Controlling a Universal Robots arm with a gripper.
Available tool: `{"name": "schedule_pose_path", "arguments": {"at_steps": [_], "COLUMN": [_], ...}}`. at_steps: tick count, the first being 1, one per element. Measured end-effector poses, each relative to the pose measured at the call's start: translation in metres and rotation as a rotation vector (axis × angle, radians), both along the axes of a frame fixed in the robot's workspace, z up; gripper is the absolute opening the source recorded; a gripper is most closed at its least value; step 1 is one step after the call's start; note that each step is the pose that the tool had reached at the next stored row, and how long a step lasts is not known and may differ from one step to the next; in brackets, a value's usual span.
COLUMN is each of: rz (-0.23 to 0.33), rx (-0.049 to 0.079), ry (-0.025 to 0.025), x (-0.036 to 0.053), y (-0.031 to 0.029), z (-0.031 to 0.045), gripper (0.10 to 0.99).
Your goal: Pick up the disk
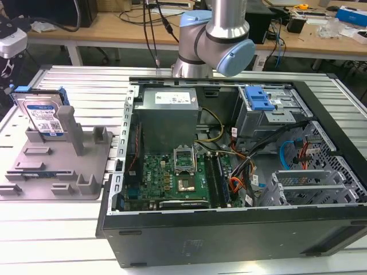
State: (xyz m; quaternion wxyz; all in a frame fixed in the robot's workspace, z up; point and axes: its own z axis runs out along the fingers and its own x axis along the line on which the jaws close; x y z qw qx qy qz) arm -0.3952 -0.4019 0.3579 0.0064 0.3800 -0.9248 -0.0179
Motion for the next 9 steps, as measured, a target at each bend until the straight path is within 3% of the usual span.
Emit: {"name": "schedule_pose_path", "arguments": {"at_steps": [3, 8, 9], "rz": [0.105, 0.235, 0.253], "rx": [0.000, 0.000, 0.000], "ry": [-0.0001, 0.0000, -0.0001], "x": [0.0000, 0.0000, 0.0000], "y": [0.0000, 0.0000, 0.0000], "z": [-0.0001, -0.0004, -0.0005], "gripper": [0.106, 0.114, 0.173]}}
